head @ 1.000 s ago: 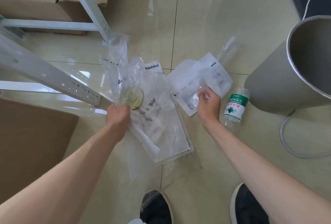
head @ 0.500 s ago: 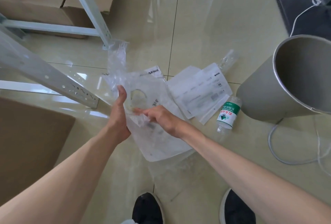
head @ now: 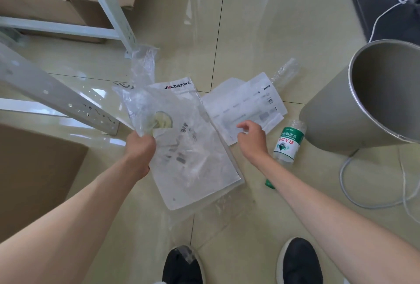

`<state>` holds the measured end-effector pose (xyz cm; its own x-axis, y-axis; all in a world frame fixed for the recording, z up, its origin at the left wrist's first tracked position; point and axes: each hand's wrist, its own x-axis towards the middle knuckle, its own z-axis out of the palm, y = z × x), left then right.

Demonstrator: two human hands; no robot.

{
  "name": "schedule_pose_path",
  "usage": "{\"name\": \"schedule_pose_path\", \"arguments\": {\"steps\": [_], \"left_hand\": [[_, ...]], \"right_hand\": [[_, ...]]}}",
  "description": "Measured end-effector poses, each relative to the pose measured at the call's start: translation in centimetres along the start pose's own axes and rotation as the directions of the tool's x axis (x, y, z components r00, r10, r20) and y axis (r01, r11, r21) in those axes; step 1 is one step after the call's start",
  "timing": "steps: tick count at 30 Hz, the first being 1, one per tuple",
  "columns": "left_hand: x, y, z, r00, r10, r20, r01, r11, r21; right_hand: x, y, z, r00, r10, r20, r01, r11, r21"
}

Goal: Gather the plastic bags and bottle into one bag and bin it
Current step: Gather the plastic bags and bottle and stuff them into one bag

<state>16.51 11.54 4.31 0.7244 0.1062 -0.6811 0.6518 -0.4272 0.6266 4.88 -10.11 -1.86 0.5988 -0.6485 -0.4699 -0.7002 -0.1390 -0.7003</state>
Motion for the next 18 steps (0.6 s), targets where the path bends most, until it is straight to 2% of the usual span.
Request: {"name": "schedule_pose_path", "arguments": {"steps": [3,5,7,11,15,18], "left_hand": [[-0.7,-0.4,-0.2,0.994,0.102,0.042,-0.105,0.991,0.085],[-0.8,-0.9,-0.5,0.990,0.135,0.052,-0.139,0.986,0.087],[-0.7,-1.4,-1.1,0.989,0.143,0.042,-0.147,0.985,0.089],[0.3,-1.6,-2.5,0.991,0.129,0.021,-0.130,0.984,0.118],[0.7,-1.3,-2.8,0.991,0.135,0.007,-0.134,0.977,0.165],[0.7,-1.0,-2.2,0.990,0.142,-0.026,-0.136,0.976,0.172]], "right_hand": [[2.8,2.2,-0.3,0.984,0.058,0.171,0.012,0.923,-0.385],[3.8,3.6,0.3,0.984,0.050,0.171,0.053,0.833,-0.551],[3.4,5.0,1.3,0.993,0.010,0.115,0.062,0.792,-0.608],[1.7,6.0,2.8,0.989,-0.144,-0.020,0.105,0.805,-0.584],[1.6,3.6,2.4,0.974,-0.055,-0.218,-0.019,0.945,-0.325],[0.4,0.7,2.2,0.951,-0.198,-0.237,0.128,0.950,-0.284]]}}
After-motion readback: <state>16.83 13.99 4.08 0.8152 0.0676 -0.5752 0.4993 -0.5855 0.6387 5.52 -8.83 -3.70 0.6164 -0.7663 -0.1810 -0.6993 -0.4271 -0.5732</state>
